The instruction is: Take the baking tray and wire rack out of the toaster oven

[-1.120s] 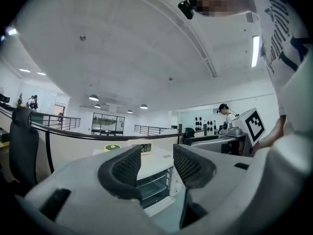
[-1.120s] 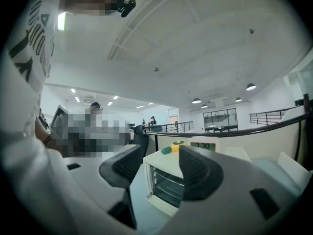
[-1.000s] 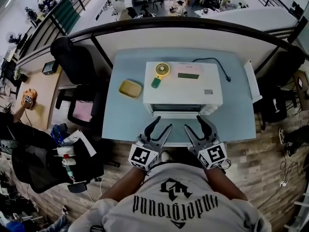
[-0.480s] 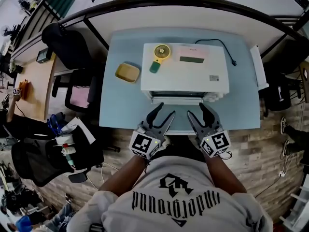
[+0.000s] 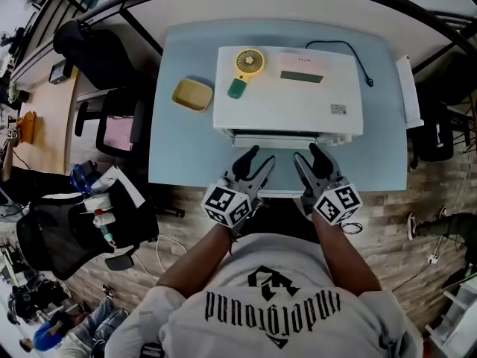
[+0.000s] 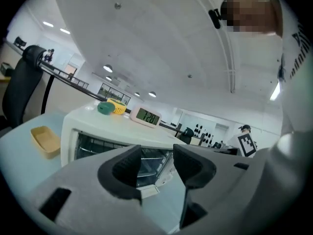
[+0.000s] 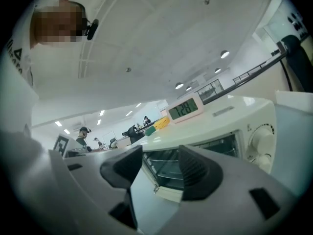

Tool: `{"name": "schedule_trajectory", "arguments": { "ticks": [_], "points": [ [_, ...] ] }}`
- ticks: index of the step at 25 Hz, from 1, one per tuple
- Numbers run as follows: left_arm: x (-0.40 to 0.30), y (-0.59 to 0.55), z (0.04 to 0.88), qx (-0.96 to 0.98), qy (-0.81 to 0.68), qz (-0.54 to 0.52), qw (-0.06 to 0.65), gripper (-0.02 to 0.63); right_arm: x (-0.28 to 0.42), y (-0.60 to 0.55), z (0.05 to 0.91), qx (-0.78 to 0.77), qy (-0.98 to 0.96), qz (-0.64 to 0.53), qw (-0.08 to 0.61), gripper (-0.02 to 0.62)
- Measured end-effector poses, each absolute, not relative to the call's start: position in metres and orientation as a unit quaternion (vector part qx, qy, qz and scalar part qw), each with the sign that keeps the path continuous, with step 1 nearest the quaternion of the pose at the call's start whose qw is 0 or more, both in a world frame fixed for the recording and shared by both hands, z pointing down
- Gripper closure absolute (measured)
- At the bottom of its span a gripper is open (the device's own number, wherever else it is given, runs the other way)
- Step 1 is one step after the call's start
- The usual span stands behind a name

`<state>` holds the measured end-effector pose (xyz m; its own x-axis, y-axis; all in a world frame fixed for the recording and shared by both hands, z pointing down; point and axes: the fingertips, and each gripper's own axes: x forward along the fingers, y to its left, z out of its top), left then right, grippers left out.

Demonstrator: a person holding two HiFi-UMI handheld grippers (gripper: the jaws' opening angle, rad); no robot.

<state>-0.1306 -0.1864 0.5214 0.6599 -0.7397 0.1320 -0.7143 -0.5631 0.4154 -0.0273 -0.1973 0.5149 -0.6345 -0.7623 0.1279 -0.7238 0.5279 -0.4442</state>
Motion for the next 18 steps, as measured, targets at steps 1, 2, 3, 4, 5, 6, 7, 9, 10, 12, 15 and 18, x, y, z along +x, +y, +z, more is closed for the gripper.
{"name": "schedule_trajectory", "arguments": {
  "ticks": [1, 2, 3, 4, 5, 6, 7, 9, 10, 12, 15, 18],
  "points": [
    [-0.130, -0.190, 0.527, 0.880, -0.410, -0.036, 0.236, 0.392, -0.026, -0.201, 0.520, -0.426, 0.869, -0.246, 0.046, 0.370],
    [-0.128, -0.193, 0.533, 0.877, -0.409, -0.043, 0.249, 0.393, -0.024, -0.204, 0.525, -0.427, 0.865, -0.258, 0.052, 0.371],
    [-0.127, -0.195, 0.539, 0.874, -0.407, -0.047, 0.261, 0.391, -0.022, -0.206, 0.531, -0.428, 0.860, -0.271, 0.057, 0.371],
    [-0.125, -0.197, 0.544, 0.871, -0.406, -0.052, 0.273, 0.391, -0.020, -0.209, 0.537, -0.429, 0.855, -0.285, 0.064, 0.371],
    [-0.124, -0.199, 0.550, 0.867, -0.404, -0.059, 0.287, 0.391, -0.019, -0.211, 0.543, -0.429, 0.850, -0.298, 0.072, 0.371],
    [-0.124, -0.202, 0.557, 0.861, -0.403, -0.067, 0.302, 0.392, -0.017, -0.214, 0.548, -0.429, 0.844, -0.311, 0.081, 0.374],
    [-0.123, -0.205, 0.563, 0.855, -0.402, -0.077, 0.318, 0.393, -0.015, -0.218, 0.553, -0.430, 0.838, -0.323, 0.090, 0.379],
    [-0.122, -0.211, 0.575, 0.842, -0.402, -0.094, 0.346, 0.393, -0.012, -0.225, 0.560, -0.431, 0.826, -0.346, 0.107, 0.383],
    [-0.122, -0.214, 0.581, 0.836, -0.403, -0.102, 0.358, 0.393, -0.011, -0.228, 0.564, -0.432, 0.821, -0.355, 0.115, 0.386],
    [-0.124, -0.221, 0.589, 0.822, -0.405, -0.121, 0.380, 0.393, -0.008, -0.235, 0.573, -0.432, 0.811, -0.372, 0.130, 0.390],
    [-0.127, -0.231, 0.600, 0.801, -0.412, -0.149, 0.409, 0.393, -0.007, -0.244, 0.583, -0.432, 0.795, -0.398, 0.152, 0.393],
    [-0.131, -0.243, 0.609, 0.780, -0.418, -0.174, 0.431, 0.393, -0.005, -0.253, 0.590, -0.434, 0.778, -0.420, 0.174, 0.399]
  ]
}}
